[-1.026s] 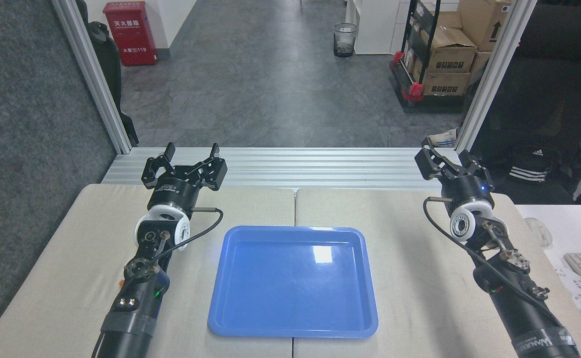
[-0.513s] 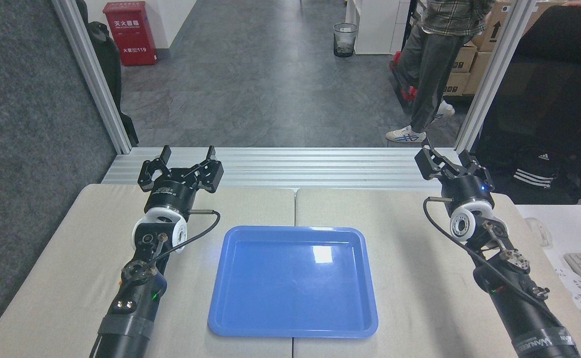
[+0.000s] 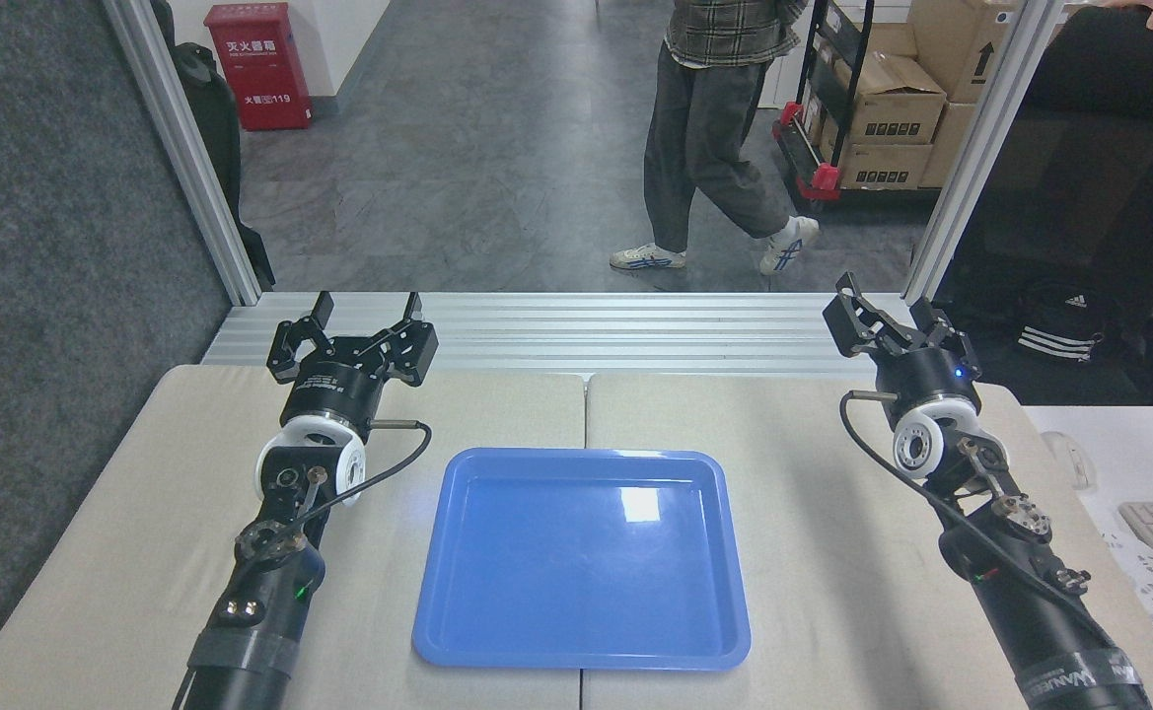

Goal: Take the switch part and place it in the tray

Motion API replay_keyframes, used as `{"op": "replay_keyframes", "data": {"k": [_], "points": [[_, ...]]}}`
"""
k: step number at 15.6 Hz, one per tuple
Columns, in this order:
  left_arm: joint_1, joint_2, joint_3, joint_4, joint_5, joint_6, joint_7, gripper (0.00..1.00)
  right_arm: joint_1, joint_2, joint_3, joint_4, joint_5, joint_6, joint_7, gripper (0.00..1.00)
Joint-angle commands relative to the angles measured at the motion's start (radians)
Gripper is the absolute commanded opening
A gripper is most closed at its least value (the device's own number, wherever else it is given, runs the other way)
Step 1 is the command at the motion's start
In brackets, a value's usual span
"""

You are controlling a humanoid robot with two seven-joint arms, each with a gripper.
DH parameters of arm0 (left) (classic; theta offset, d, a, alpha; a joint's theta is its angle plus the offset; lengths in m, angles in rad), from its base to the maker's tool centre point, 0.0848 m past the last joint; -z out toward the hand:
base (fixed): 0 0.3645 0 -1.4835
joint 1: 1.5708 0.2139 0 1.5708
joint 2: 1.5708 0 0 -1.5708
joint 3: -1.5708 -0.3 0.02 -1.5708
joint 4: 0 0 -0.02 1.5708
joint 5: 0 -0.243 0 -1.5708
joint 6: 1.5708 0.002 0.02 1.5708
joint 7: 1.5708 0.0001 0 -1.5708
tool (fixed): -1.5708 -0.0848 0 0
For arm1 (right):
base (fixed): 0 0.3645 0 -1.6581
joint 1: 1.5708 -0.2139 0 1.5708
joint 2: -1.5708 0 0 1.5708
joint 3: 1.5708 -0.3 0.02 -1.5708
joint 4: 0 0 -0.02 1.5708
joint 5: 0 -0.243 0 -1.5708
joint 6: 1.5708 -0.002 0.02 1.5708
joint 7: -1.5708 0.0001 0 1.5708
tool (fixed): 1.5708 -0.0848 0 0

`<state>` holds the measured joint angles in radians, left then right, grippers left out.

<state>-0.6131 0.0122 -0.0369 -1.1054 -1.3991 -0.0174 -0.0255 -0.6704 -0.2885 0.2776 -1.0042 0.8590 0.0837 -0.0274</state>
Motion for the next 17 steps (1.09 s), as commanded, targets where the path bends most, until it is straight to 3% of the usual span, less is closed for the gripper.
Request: {"op": "replay_keyframes", "data": {"k": [1,10,14,17], "points": [[0.001,0.018,-0.001,-0.002,-0.001,0.001,0.001,1.0,0.0,0.0,0.0,-0.001,0.0,0.001,0.0,0.99],[0.047,0.035,-0.008,-0.002,-0.008,0.001,0.007,1.0,0.0,0.0,0.0,-0.001,0.0,0.001,0.0,0.99],[0.153,0.158,0.005,0.002,0.0,0.005,0.038,1.0,0.0,0.0,0.0,-0.001,0.0,-0.001,0.0,0.99],[0.234,0.195,0.131,0.001,0.0,0.001,0.05,1.0,0.0,0.0,0.0,-0.001,0.0,-0.001,0.0,0.99]]}}
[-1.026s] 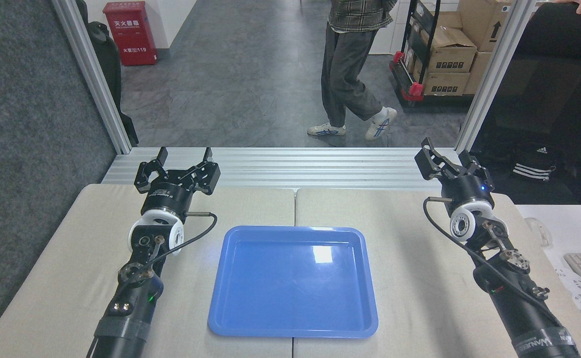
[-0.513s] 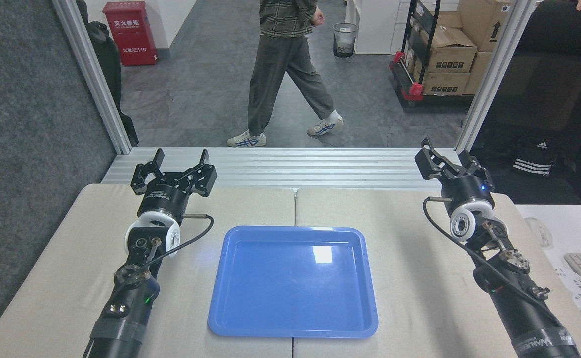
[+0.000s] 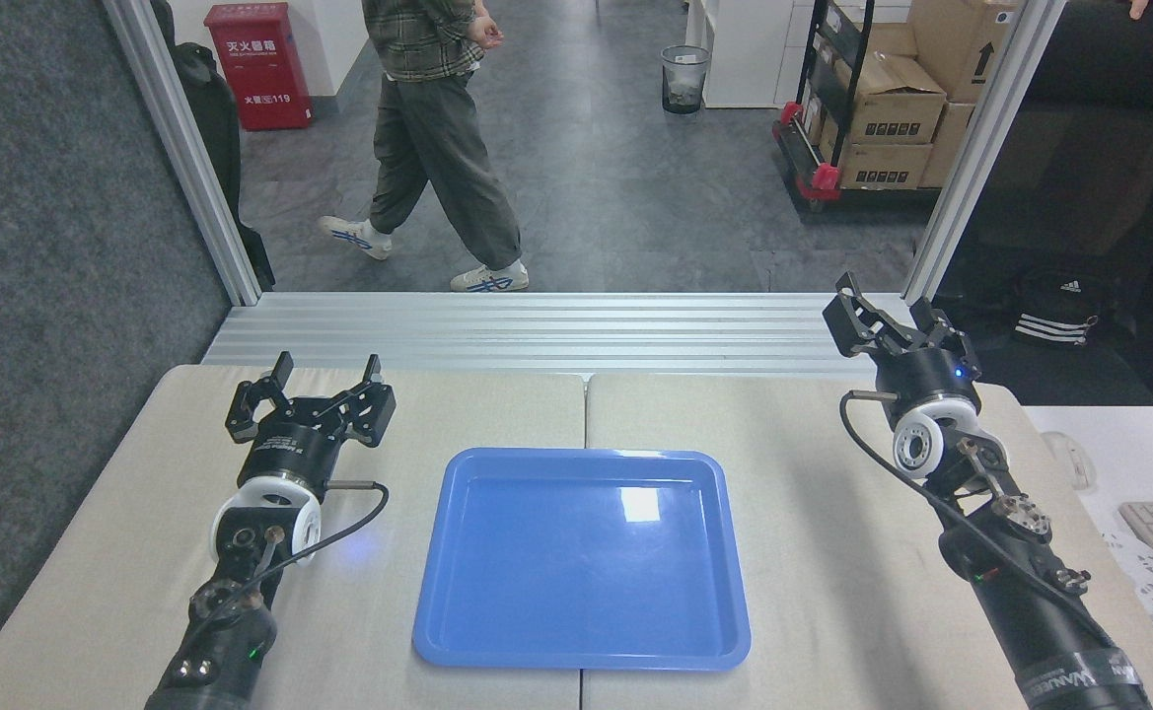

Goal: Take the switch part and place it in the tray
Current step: 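Lower the open left gripper toward the table nearer the robot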

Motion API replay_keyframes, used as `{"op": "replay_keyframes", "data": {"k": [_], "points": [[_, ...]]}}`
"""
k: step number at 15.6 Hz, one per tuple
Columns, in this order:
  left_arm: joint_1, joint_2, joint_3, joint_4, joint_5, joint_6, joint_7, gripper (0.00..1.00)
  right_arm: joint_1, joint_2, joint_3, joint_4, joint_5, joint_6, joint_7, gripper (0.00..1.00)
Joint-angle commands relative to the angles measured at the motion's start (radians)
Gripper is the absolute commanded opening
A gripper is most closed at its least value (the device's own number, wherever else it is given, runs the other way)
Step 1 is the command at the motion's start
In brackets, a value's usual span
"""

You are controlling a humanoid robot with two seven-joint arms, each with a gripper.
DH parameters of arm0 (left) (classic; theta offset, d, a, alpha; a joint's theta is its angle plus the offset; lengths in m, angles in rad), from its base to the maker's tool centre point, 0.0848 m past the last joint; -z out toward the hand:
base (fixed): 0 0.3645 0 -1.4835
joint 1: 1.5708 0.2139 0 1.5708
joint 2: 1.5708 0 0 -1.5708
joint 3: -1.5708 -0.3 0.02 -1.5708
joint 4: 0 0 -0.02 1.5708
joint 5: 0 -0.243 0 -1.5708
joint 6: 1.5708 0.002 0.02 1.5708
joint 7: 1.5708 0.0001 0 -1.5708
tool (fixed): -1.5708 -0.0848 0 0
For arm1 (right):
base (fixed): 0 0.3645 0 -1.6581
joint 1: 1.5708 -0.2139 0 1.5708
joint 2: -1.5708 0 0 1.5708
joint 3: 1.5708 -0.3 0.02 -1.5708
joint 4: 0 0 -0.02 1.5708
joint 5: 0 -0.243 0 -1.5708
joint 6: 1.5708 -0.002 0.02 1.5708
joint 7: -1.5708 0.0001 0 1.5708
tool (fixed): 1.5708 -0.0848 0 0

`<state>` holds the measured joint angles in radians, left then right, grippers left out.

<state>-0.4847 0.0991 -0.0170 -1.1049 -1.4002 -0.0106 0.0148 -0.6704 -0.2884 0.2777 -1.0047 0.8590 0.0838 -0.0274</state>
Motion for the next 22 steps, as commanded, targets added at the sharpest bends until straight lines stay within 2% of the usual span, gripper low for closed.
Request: {"op": "replay_keyframes", "data": {"k": [1,4,9,17,22], "points": [[0.139,0.114,0.136,-0.009,0.0,-0.009,0.01,1.0,0.0,0.0,0.0,0.001,0.0,0.001,0.0,0.99],[0.222,0.103,0.134,-0.03,-0.003,-0.017,0.008,1.0,0.0,0.0,0.0,0.001,0.0,0.001,0.0,0.99],[0.253,0.085,0.052,-0.066,-0.02,-0.008,0.004,1.0,0.0,0.0,0.0,0.0,0.0,0.001,0.0,0.99],[0.275,0.091,0.046,0.088,-0.036,0.023,0.046,1.0,0.0,0.0,0.0,0.0,0.0,0.001,0.0,0.99],[0.299,0.085,0.038,0.088,-0.037,0.02,0.047,1.0,0.0,0.0,0.0,0.0,0.0,0.001,0.0,0.99]]}}
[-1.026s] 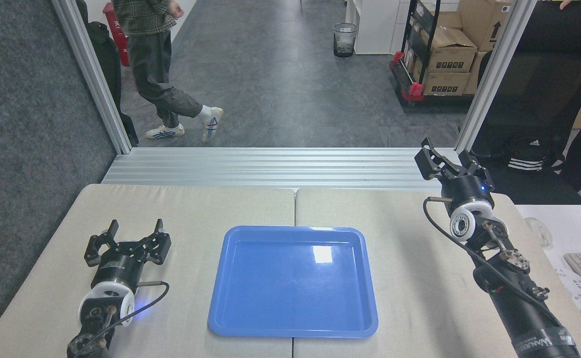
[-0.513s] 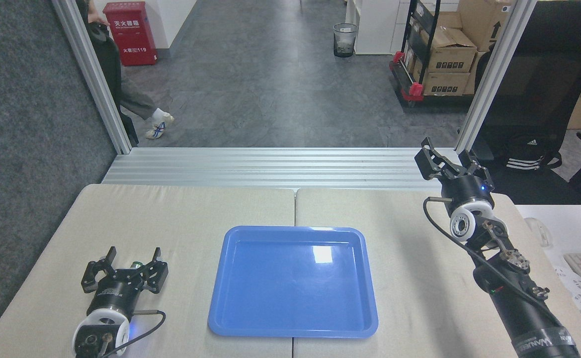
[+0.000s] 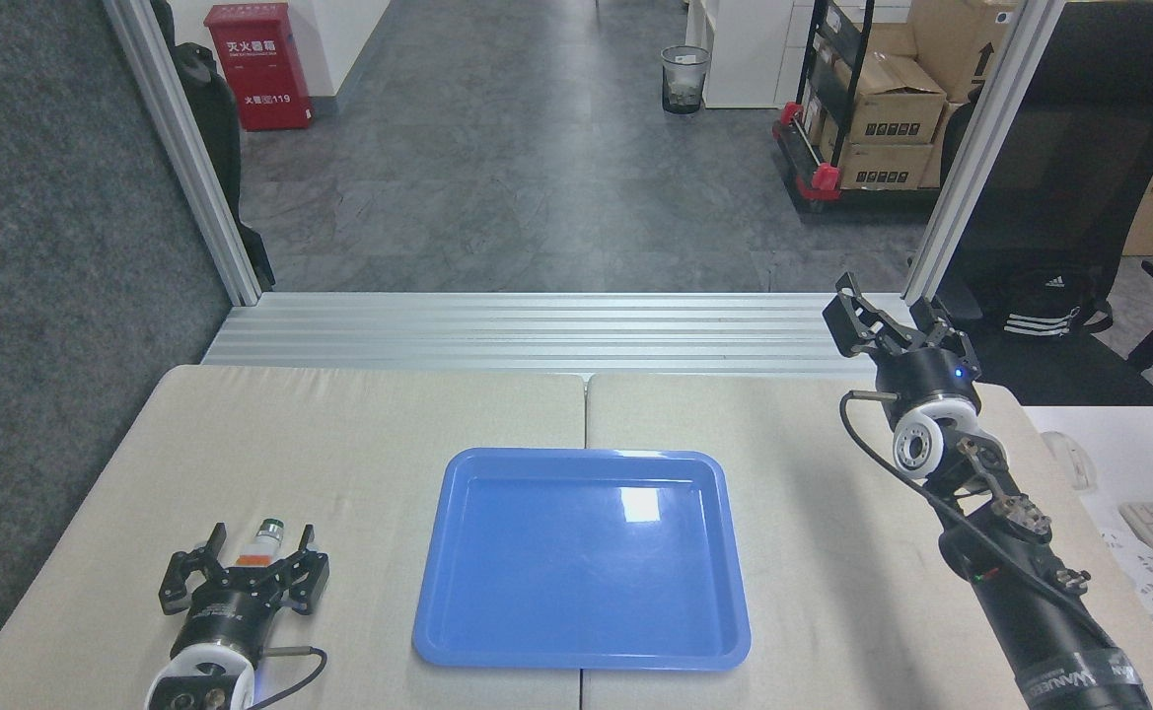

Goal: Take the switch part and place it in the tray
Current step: 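Close the left gripper on the white-and-orange switch part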

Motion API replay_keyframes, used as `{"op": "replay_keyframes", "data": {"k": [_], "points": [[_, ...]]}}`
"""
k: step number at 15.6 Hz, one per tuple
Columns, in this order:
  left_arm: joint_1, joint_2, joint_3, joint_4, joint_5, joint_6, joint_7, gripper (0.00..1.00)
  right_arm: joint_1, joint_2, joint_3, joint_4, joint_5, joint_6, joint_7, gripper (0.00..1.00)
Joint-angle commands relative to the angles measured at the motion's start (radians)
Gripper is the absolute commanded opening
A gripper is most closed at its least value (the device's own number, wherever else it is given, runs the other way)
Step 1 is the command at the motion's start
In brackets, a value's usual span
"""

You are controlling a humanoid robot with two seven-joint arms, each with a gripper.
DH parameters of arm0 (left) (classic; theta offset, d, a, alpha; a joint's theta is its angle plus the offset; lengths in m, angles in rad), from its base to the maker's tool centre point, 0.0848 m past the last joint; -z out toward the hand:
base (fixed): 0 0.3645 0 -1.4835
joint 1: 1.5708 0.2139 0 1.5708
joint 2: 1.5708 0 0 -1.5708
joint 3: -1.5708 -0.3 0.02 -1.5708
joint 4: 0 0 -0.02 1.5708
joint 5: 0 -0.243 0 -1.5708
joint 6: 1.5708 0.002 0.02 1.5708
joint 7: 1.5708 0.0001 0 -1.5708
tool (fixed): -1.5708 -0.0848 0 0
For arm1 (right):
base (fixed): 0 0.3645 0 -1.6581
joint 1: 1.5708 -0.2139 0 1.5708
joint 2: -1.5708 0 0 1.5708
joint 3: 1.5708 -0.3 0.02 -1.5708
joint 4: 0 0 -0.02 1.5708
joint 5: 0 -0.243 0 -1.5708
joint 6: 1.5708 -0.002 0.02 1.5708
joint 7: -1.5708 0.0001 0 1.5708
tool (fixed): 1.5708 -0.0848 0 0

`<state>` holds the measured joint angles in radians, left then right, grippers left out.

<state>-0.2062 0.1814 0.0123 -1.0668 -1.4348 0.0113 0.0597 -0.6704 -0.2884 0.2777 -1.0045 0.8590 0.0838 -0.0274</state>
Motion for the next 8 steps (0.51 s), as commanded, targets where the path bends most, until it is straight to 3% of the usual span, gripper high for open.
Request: {"op": "replay_keyframes", "data": {"k": [1,3,5,6,8], "points": [[0.021,0.003,0.009,0.051,-0.003,-0.002,0.0,1.0,-0.001,0.0,0.0,0.0,0.0,0.001,0.0,0.99],[0.019,0.004,0.009,0.059,-0.004,-0.002,0.0,0.98,0.0,0.0,0.0,0.0,0.0,0.001,0.0,0.99],[0.014,0.009,0.009,0.065,-0.004,-0.002,-0.001,0.76,0.0,0.0,0.0,0.0,0.0,0.001,0.0,0.99],[0.017,0.012,0.009,0.062,-0.004,-0.01,-0.003,0.54,-0.001,0.0,0.0,0.0,0.0,0.001,0.0,0.99],[0.021,0.007,0.009,0.053,0.001,-0.031,-0.003,0.0,0.0,0.0,0.0,0.0,0.0,0.001,0.0,0.99]]}}
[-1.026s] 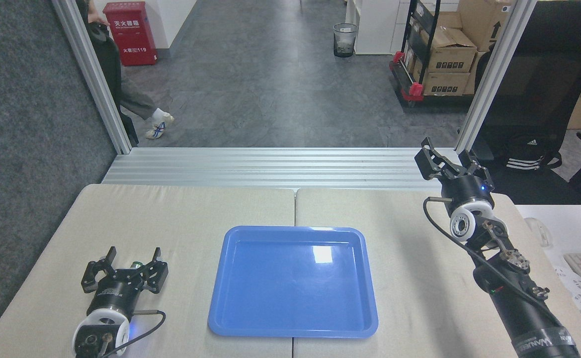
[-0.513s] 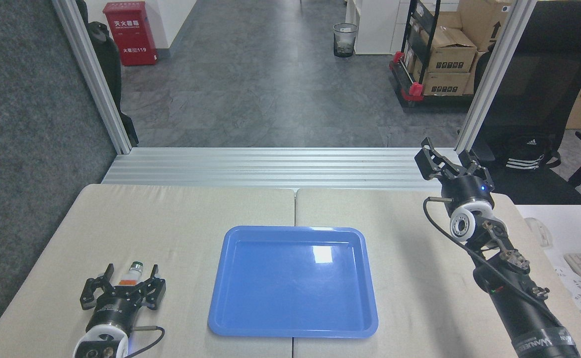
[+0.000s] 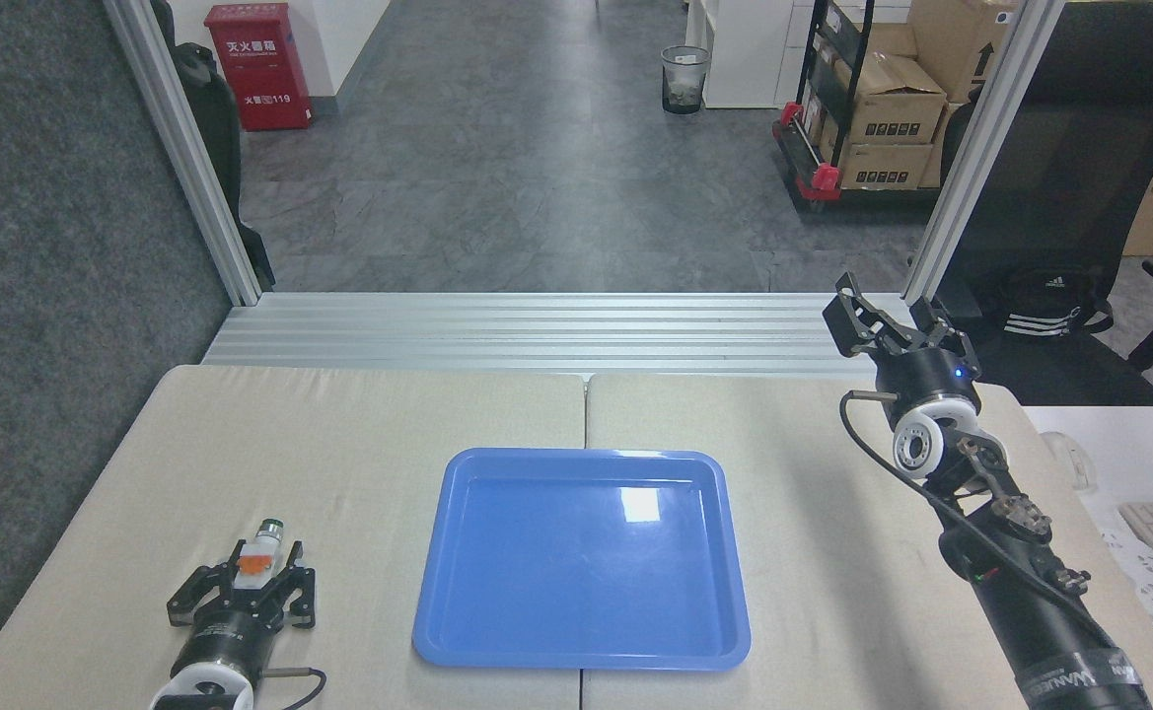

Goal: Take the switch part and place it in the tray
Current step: 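Close the left gripper on the white-and-orange switch part, then lift the switch part and carry it over the blue tray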

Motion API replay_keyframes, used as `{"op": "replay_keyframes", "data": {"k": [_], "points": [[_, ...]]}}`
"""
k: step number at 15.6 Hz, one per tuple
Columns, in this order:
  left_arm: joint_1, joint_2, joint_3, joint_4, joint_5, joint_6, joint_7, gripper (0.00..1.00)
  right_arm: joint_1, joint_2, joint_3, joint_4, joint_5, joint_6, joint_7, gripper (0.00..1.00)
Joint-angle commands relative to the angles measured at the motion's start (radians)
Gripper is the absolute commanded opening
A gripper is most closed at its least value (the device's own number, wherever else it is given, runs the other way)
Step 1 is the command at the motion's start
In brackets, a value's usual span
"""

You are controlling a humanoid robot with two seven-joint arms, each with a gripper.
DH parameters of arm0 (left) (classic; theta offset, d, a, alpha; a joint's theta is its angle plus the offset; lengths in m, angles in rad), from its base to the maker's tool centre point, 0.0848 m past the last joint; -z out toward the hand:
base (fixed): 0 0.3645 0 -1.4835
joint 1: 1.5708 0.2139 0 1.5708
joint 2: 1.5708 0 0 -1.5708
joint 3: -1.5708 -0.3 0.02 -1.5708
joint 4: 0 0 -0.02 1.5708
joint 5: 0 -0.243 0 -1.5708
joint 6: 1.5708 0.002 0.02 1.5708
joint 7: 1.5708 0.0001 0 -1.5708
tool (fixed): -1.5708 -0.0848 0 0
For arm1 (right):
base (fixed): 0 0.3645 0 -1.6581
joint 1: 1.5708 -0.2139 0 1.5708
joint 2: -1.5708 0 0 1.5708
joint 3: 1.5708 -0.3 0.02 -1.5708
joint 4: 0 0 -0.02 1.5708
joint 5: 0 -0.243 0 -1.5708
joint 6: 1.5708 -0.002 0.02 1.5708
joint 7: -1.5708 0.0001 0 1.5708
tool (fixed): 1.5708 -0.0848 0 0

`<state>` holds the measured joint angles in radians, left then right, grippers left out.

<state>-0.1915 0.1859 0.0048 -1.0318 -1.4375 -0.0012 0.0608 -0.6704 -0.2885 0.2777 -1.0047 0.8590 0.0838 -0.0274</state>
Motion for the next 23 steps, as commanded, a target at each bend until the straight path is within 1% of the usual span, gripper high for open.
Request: {"op": "replay_keyframes", "data": {"k": [1,4,5,7,8,10,11,12,15,17,18,19,20,21,23], "points": [[0.003,0.004,0.018,0.016,0.011,-0.028,-0.002,0.0,0.0,0.0,0.0,0.0,0.0,0.001,0.0,0.99],[-0.008,0.007,0.018,0.007,0.008,-0.022,-0.006,0.0,0.0,0.0,0.0,0.0,0.0,0.001,0.0,0.99],[-0.019,0.009,0.023,-0.02,0.015,-0.019,-0.013,0.0,0.0,0.002,0.0,0.0,0.0,0.001,0.0,0.99],[-0.029,0.01,0.023,-0.159,0.022,-0.034,-0.027,0.0,0.0,0.002,0.0,0.0,0.0,0.001,0.0,0.99],[-0.042,0.009,0.015,-0.269,0.029,-0.055,-0.05,0.0,0.0,0.002,0.0,0.0,0.0,0.001,0.0,0.99],[-0.061,-0.009,0.011,-0.445,0.031,-0.158,-0.119,0.0,-0.001,0.002,0.0,0.0,0.0,0.001,0.0,0.99],[-0.074,-0.044,-0.029,-0.486,0.028,-0.201,-0.143,0.0,0.0,0.002,0.0,0.0,0.0,0.001,0.0,0.99],[-0.085,-0.084,-0.095,-0.496,0.023,-0.226,-0.16,0.0,0.0,0.002,0.0,0.0,0.0,0.001,0.0,0.99],[-0.115,-0.126,-0.309,-0.472,0.005,-0.235,-0.179,0.0,0.0,0.002,0.0,0.0,0.0,0.001,0.0,0.99],[-0.117,-0.201,-0.435,-0.423,-0.003,-0.237,-0.199,0.0,0.0,0.002,0.0,0.0,0.0,0.001,0.0,0.99],[-0.112,-0.229,-0.527,-0.403,-0.015,-0.237,-0.205,0.0,0.0,0.0,0.0,0.0,0.0,0.001,0.0,0.99],[-0.112,-0.252,-0.616,-0.355,-0.082,-0.237,-0.206,0.0,0.0,0.0,0.0,0.0,0.0,0.001,0.0,0.99],[-0.114,-0.299,-0.643,-0.271,-0.159,-0.237,-0.205,0.0,0.0,0.0,0.0,0.0,0.0,0.001,0.0,0.99],[-0.123,-0.331,-0.646,-0.181,-0.184,-0.234,-0.202,0.0,0.0,0.002,0.0,0.0,0.0,0.001,0.0,0.99],[-0.14,-0.324,-0.648,-0.116,-0.182,-0.237,-0.197,0.0,0.0,0.0,0.0,0.0,0.0,0.001,0.0,0.99]]}}
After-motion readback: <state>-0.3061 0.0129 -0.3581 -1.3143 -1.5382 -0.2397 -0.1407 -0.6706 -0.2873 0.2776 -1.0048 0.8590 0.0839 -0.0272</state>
